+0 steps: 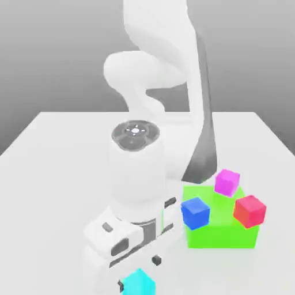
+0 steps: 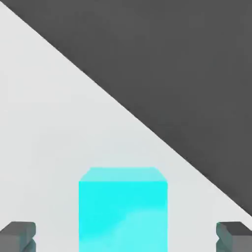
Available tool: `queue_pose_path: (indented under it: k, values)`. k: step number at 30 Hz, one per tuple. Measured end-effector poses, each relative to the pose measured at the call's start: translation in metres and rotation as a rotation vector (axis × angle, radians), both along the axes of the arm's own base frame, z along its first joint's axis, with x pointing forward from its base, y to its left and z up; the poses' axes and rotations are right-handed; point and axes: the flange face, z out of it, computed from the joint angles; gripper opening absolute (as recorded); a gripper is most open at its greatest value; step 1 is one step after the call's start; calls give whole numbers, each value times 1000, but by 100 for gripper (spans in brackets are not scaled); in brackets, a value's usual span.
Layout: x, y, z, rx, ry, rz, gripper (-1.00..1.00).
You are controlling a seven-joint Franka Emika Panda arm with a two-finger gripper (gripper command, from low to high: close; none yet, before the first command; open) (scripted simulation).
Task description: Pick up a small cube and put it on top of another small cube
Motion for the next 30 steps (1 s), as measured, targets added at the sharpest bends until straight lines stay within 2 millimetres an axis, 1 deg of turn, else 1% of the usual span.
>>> queue_pose_path:
  k: [5,6,7,8,11,12,15,18,20,22,23,26,27,28,30]
  values:
    - [0,0,0,0,2,0,-100]
    - [-1,0,-7,1,2,0,-100]
    - [0,0,-3,0,2,0,-100]
    - [0,0,6,-1,1,1,-100]
    - [0,0,43,0,2,1,-100]
    - [-2,8,54,8,5,32,-100]
    - [-16,65,79,50,17,269,-100]
    - [-38,120,104,76,21,528,-100]
    - [-61,166,122,80,21,733,-100]
    - [-89,205,141,72,17,943,-100]
    - [-101,217,150,63,14,1031,-100]
    - [-135,242,173,19,6,1270,-100]
    - [-140,246,169,9,5,1307,-100]
    - [-142,248,159,5,4,1326,-100]
    - [-145,249,135,1,4,1341,-100]
